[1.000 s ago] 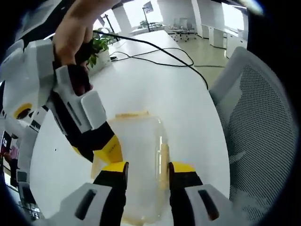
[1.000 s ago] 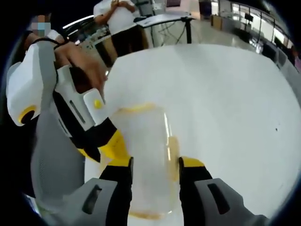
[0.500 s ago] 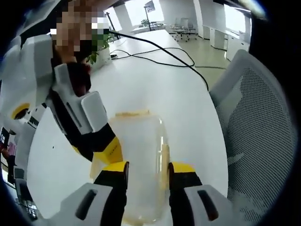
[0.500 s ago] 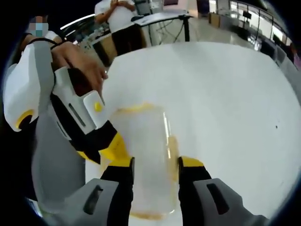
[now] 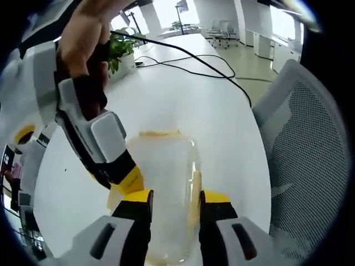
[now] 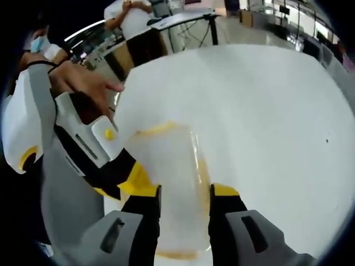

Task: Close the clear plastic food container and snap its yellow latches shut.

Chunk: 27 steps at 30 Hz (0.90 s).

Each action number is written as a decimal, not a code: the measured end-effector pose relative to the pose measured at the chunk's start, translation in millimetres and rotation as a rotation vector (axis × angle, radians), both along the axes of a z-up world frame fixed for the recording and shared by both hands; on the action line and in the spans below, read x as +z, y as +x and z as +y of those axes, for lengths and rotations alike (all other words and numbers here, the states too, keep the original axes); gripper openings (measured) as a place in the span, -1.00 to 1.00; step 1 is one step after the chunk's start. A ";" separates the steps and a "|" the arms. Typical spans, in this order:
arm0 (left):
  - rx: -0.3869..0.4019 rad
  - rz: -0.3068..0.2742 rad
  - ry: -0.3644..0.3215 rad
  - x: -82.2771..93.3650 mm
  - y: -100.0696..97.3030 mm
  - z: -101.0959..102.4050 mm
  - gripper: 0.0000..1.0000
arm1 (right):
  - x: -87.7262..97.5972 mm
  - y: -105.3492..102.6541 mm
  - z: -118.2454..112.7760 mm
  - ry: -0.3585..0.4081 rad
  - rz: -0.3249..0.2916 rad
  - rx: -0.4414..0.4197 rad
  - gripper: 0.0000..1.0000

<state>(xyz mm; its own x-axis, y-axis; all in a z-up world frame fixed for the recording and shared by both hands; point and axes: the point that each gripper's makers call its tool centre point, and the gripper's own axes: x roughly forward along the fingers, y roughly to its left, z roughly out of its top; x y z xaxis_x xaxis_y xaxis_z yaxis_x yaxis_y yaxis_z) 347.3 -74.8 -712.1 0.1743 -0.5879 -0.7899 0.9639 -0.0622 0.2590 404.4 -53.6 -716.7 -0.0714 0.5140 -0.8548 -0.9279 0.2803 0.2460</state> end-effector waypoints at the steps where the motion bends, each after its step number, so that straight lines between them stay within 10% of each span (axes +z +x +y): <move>1: -0.003 -0.004 -0.005 0.0 0.5 1.0 -0.47 | 0.0 0.3 0.1 0.000 0.000 -0.002 -0.40; 8: -0.001 -0.019 -0.002 -0.1 0.2 1.3 -0.48 | -0.4 3.1 -0.1 -0.006 -0.010 -0.012 -0.40; 9: -0.031 -0.139 0.004 4.9 13.4 -1.1 -0.50 | -0.5 4.5 0.7 -0.007 -0.011 -0.016 -0.40; 10: -0.003 -0.052 0.003 -5.1 -1.7 -0.6 -0.50 | -0.4 5.6 0.0 -0.009 -0.015 -0.011 -0.41; 27: -0.027 0.000 -0.006 1.5 0.2 0.1 -0.46 | 1.1 11.1 -0.4 0.039 -0.022 -0.013 -0.37</move>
<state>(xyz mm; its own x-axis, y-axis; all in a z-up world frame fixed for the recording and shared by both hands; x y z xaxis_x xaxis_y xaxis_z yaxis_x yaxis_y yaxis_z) 347.5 -74.7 -710.6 0.1584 -0.5975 -0.7861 0.9618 -0.0868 0.2598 415.5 -54.1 -715.5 -0.0457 0.5478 -0.8354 -0.9295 0.2831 0.2365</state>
